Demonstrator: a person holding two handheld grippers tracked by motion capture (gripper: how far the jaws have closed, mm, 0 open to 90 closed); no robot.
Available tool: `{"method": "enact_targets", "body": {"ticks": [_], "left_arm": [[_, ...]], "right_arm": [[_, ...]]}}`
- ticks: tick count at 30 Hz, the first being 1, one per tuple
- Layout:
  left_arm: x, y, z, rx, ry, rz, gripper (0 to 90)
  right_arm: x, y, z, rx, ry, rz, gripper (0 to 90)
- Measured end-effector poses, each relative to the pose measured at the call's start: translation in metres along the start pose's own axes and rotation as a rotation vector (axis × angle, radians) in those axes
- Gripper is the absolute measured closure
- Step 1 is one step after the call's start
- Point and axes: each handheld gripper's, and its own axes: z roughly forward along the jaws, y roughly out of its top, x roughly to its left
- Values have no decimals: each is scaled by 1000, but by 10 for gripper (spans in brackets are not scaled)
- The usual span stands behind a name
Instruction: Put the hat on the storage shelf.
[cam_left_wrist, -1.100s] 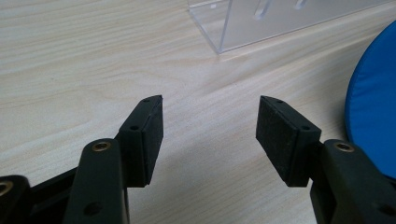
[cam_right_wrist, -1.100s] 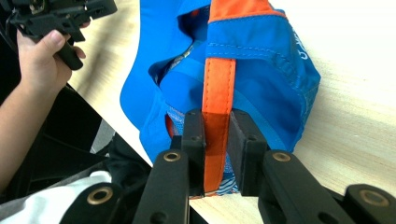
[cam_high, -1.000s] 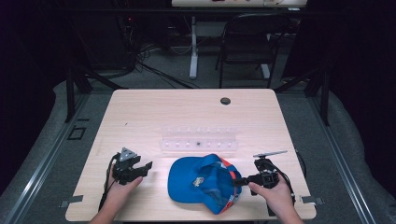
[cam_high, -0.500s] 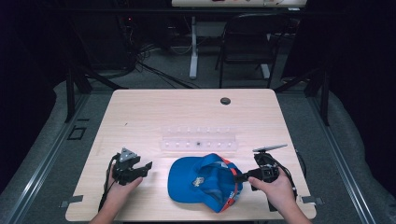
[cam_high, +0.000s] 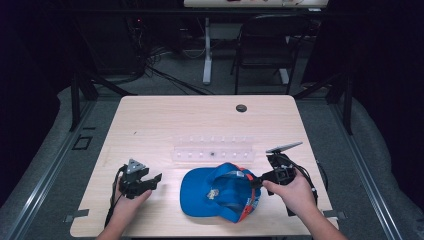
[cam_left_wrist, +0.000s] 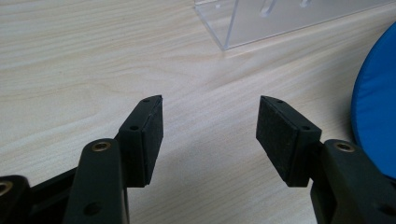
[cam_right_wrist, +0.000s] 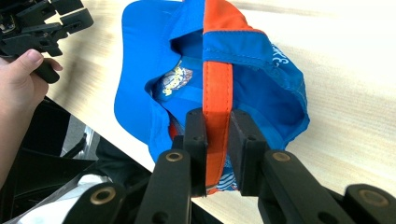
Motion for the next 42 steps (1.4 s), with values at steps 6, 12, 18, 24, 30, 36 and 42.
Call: {"method": "enact_targets", "body": {"ticks": [6, 12, 18, 24, 30, 36, 42], "left_arm": [[1, -2, -2, 2, 16, -5, 419], [2, -2, -2, 0, 10, -7, 419], [2, -2, -4, -5, 1, -9, 419], [0, -2, -4, -1, 3, -1, 419], [1, -2, -4, 0, 6, -10, 420], [1, -2, -5, -4, 5, -3, 420], [1, -3, -6, -2, 6, -8, 421]], "right_arm": [[10, 8, -4, 30, -35, -18, 783], [22, 16, -9, 57, -86, -27, 783], [31, 23, -15, 72, -134, -43, 783], [41, 32, -21, 102, -174, -70, 783], [50, 40, -28, 111, -195, -63, 783], [56, 50, -40, 112, -214, -55, 783], [60, 55, -43, 123, -233, -51, 783]]}}
